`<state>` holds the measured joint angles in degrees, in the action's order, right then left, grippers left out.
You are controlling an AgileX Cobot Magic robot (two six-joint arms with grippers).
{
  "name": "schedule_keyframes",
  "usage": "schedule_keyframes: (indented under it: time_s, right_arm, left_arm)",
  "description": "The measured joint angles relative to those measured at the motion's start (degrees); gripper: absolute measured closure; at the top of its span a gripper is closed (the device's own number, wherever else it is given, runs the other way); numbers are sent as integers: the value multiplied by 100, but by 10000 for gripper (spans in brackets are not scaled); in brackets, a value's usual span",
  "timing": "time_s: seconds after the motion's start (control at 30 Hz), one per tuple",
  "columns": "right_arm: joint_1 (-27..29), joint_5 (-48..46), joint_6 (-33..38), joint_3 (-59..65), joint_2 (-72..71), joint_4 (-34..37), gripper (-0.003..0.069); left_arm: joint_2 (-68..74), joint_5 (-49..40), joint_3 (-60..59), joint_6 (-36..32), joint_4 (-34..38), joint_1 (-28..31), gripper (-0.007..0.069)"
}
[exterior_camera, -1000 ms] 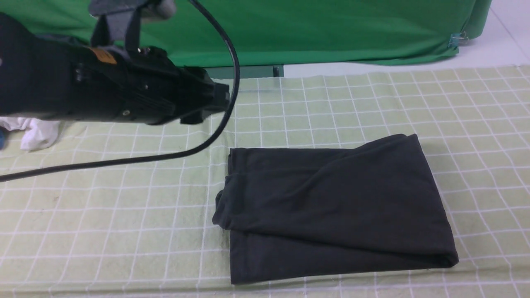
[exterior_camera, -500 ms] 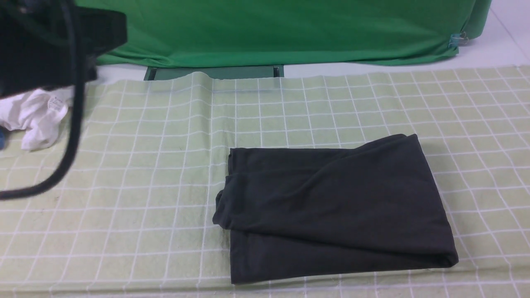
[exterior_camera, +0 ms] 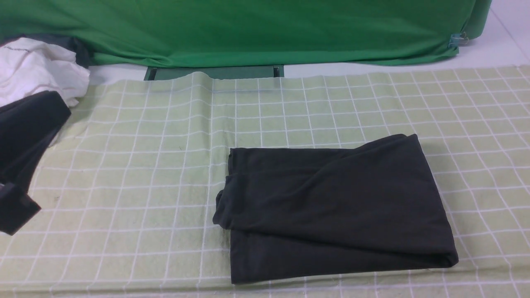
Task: Fold a long-sleeved shirt over a green coffee tablecloth.
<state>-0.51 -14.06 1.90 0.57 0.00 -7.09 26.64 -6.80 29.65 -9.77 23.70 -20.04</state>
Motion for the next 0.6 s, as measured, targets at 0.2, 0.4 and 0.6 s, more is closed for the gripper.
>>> schedule_keyframes:
  time_s: [0.2, 0.4, 0.6]
  right_arm:
    - [0, 0, 0, 0, 0, 0, 422]
    - [0, 0, 0, 0, 0, 0, 421]
    - [0, 0, 0, 0, 0, 0, 421]
  left_arm:
    - [1, 76, -134, -25, 0, 0, 610]
    - [1, -46, -134, -42, -308, 0, 610]
    - [1, -124, -134, -44, -766, 0, 610]
